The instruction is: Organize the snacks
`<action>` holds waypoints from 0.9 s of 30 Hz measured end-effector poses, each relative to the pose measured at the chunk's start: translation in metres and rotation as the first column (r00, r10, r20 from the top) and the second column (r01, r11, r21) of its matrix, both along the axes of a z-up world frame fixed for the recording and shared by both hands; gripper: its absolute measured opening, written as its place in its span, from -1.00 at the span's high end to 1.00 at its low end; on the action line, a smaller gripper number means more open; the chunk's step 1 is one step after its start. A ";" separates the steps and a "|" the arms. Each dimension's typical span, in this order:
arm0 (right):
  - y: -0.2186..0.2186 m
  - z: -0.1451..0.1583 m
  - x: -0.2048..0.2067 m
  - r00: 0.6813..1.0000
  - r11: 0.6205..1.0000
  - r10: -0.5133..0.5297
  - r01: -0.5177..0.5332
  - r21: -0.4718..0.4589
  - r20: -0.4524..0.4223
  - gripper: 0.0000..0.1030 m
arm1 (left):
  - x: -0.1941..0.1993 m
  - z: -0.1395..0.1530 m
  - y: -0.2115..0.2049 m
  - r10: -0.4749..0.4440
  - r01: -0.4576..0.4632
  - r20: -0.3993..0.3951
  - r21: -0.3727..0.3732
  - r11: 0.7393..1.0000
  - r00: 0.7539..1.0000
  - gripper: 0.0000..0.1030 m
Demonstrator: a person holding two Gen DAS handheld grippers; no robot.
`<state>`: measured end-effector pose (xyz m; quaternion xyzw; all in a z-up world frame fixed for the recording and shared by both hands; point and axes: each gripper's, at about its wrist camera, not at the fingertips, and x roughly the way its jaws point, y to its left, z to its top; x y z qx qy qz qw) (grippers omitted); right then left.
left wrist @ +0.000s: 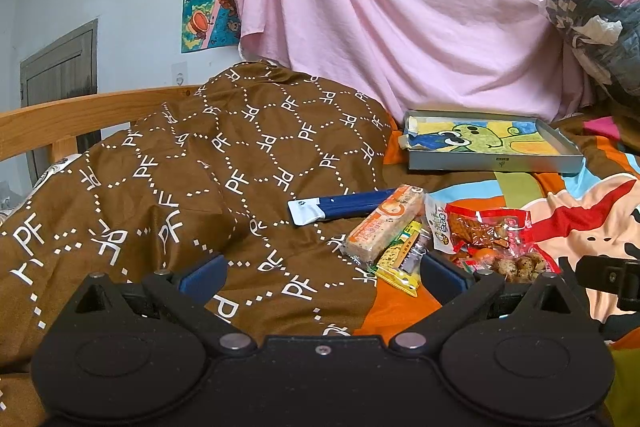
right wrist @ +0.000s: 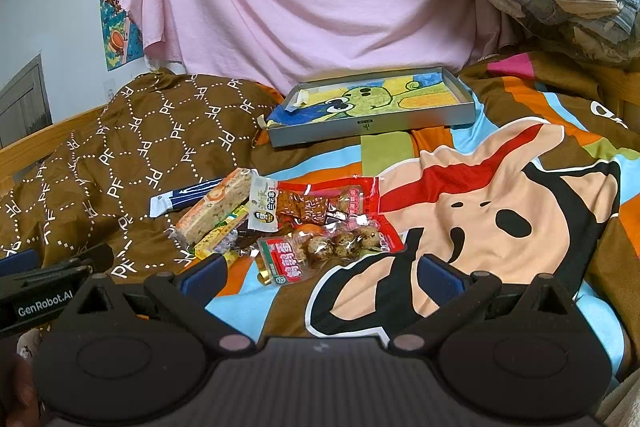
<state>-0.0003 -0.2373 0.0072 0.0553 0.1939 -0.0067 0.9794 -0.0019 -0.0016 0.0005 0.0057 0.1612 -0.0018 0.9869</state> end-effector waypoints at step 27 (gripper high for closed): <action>-0.004 -0.002 0.005 0.999 1.000 0.001 0.000 0.015 -0.040 -1.00 | 0.004 -0.004 -0.001 0.008 -0.008 -0.042 0.013 1.000 0.999 -0.99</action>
